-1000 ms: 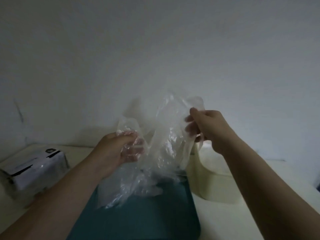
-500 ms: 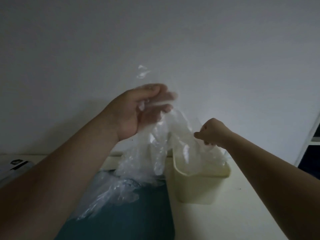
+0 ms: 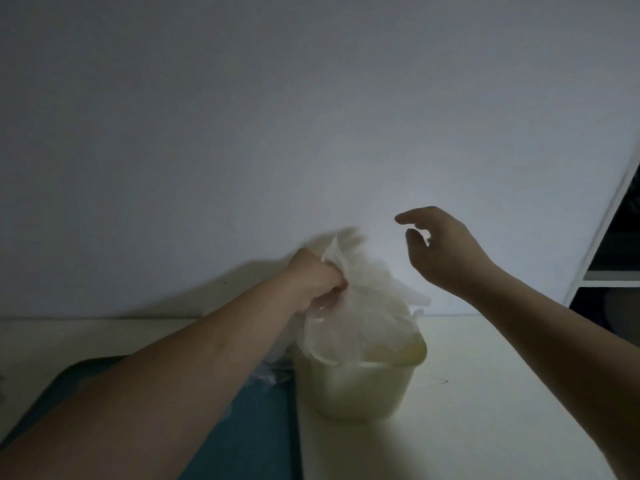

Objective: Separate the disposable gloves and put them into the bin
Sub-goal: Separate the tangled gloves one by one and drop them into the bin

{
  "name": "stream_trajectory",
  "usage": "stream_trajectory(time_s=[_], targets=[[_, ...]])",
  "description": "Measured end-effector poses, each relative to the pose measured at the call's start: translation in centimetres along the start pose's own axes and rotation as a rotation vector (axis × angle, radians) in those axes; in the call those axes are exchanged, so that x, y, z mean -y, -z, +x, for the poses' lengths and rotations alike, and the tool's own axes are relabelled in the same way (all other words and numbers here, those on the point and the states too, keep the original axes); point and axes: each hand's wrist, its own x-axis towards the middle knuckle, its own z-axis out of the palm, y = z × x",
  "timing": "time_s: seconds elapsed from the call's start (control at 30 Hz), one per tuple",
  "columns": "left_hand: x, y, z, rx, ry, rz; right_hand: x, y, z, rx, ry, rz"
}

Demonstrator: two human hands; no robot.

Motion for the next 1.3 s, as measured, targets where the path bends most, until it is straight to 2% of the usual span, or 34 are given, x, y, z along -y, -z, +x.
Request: stream_trajectory(time_s=[0.07, 0.17, 0.23, 0.3, 0.37, 0.5, 0.67, 0.8, 1.03, 1.13, 1.3], targets=[[0.0, -0.6, 0.2, 0.029, 0.005, 0.004, 1.3, -0.9, -0.6, 0.178, 0.068, 0.016], [-0.5, -0.7, 0.4, 0.067, 0.000, -0.014, 3.0, -3.7, -1.4, 0.533, 0.018, -0.032], [-0.6, 0.4, 1.0, -0.041, -0.052, 0.093, 3.4, -5.4, -1.8, 0.658, -0.017, -0.069], [-0.1, 2.4, 0.7, -0.169, -0.120, 0.268, 3.2, -6.7, -2.0, 0.665, 0.001, -0.125], [1.1, 3.6, -0.1, -0.182, -0.097, 0.292, 2.9, -7.3, -1.9, 0.635, 0.024, -0.162], [4.0, 4.6, -0.7, 0.036, 0.097, 0.055, 2.6, -7.4, -1.6, 0.609, 0.036, -0.150], [5.4, 5.1, -0.6, 0.068, 0.072, 0.051, 1.9, -6.3, -1.7, 0.464, 0.119, -0.173], [6.2, 4.5, -1.1, 0.195, 0.118, -0.177, 1.5, -6.1, -2.3, 0.497, 0.085, -0.167], [3.8, 4.6, -1.4, 0.028, 0.006, -0.089, 0.4, -6.9, -2.8, 0.483, 0.025, -0.054], [3.0, 4.2, -1.9, 0.027, -0.053, 0.061, 1.3, -6.7, -2.6, 0.543, 0.042, -0.065], [2.6, 3.7, -2.3, 0.114, -0.020, 0.159, 3.2, -7.5, -2.0, 0.787, -0.057, -0.050]])
